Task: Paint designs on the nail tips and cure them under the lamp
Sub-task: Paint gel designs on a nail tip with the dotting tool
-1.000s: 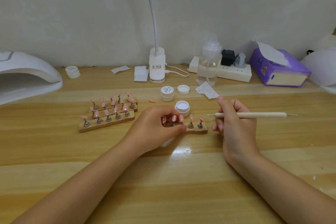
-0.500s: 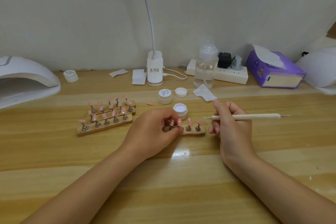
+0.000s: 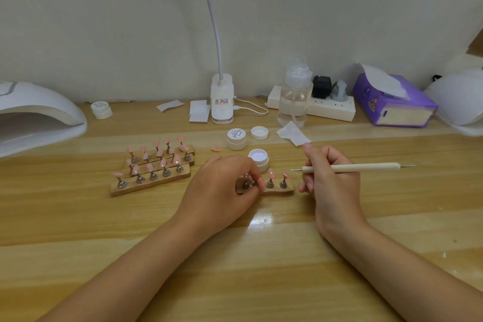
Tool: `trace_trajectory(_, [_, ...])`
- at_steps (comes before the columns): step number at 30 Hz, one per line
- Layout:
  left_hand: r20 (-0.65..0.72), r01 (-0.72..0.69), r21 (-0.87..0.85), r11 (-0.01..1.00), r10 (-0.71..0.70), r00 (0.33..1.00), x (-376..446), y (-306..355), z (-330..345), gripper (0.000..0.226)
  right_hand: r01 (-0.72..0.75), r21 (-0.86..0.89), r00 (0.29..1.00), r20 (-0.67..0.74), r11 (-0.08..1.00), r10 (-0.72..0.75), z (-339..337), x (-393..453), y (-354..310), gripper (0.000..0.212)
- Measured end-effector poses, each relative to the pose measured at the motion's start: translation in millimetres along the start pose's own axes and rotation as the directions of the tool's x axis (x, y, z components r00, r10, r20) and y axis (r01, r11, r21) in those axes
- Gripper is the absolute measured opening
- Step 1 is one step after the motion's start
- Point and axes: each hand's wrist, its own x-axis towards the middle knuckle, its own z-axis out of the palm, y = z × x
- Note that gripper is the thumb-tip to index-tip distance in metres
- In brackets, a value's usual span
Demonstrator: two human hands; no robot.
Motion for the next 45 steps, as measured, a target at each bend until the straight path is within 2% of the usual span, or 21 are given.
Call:
trace_trajectory(5, [-0.111,-0.111,-0.022,0.994,0.108,0.988,-2,1,1,0.008,0.001,0.003,1.0,0.002,1.0,-0.001,1,-1,-1,0.047])
trace_trajectory(8, [-0.21,-0.245,-0.063,0.968,0.227,0.951,-6,6,-2,0.004,0.006,0.008,1.0,0.01,1.0,-0.006,0,-2,-2,0.042])
trace_trajectory(11, [-0.202,-0.319,-0.181,0.93,0.283,0.938,-14,10,-1,0.006,0.01,0.001,0.999,0.032,1.0,-0.01,-1,-2,-2,0.041])
trace_trajectory(13, [-0.138,-0.272,-0.292,0.917,0.241,0.961,-18,13,-1,0.013,0.009,0.003,0.999,0.033,1.0,-0.009,-1,-3,-3,0.042])
trace_trajectory(17, [0.005,-0.09,-0.439,0.894,0.103,0.995,-19,15,0,0.021,0.067,-0.039,0.995,0.071,0.997,-0.064,0,-7,-7,0.035])
trace_trajectory(20, [0.082,0.018,-0.522,0.853,0.03,0.996,-20,12,1,0.023,0.188,-0.082,0.96,0.225,0.979,-0.166,2,-18,-10,0.029])
trace_trajectory(24, [0.096,0.107,-0.579,0.808,-0.063,0.993,-19,7,4,0.013,0.236,-0.032,0.91,0.357,0.971,-0.209,4,-26,-9,0.019])
trace_trajectory(31, [0.106,0.13,-0.597,0.791,-0.083,0.991,-19,7,6,0.022,0.212,-0.065,0.911,0.373,0.975,-0.173,2,-24,-8,0.015])
trace_trajectory(37, [0.117,0.17,-0.576,0.8,-0.125,0.985,-20,4,8,0.012,0.182,-0.036,0.927,0.34,0.983,-0.159,2,-24,-10,0.032])
trace_trajectory(45, [0.117,0.172,-0.556,0.814,-0.128,0.985,-19,4,8,0.011,0.127,-0.016,0.926,0.36,0.992,-0.113,4,-24,-10,0.033])
